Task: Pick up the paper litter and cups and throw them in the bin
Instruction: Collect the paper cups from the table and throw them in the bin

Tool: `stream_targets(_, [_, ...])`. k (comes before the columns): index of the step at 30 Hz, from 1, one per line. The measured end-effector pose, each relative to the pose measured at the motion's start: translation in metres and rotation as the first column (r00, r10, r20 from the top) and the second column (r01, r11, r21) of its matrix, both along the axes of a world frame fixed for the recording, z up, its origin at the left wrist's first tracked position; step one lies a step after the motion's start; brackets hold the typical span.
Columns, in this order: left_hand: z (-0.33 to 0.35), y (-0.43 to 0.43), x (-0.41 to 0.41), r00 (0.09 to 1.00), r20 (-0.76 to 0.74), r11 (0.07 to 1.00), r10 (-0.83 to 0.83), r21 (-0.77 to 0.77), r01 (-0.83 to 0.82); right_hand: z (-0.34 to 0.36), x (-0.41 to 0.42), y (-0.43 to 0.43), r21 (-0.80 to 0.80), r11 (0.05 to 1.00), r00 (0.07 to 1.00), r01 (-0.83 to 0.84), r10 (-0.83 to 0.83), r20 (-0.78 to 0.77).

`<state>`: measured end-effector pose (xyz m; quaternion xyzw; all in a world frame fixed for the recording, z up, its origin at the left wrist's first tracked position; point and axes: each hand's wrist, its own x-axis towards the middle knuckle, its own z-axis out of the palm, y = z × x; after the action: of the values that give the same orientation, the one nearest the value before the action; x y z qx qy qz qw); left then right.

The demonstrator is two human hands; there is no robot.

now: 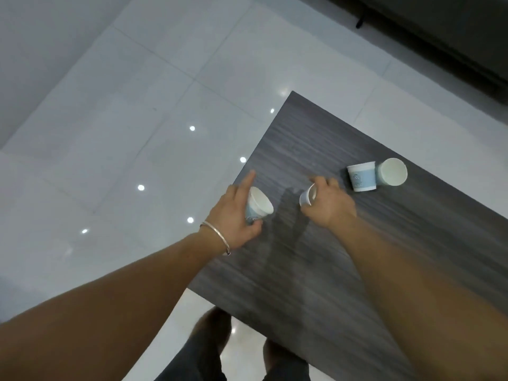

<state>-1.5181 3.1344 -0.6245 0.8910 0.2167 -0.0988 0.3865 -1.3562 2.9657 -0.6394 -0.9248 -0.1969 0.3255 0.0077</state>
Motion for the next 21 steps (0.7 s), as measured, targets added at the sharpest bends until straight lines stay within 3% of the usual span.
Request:
stream_targets(7, [0.079,-0.04,0.042,0.98,0.091,0.98,-0.179,0.102,0.169,0.108,-0.024,-0.047,0.126,0.985,0.986,0.117,-0.13,0.101])
stream_targets(12, [0.138,-0.121,0.049,0.917,0.19,0.932,-0.351,0.17,0.321,0.176,-0.074,-0.146,0.158,0.936,0.931,0.315,-0.337,0.142])
stream_targets(21, [0.225,-0.365,-0.023,0.634,0.325,0.704,-0.702,0.179,0.688,0.263,-0.267,-0.39,0.24,0.656,0.621,0.716,-0.755,0.211])
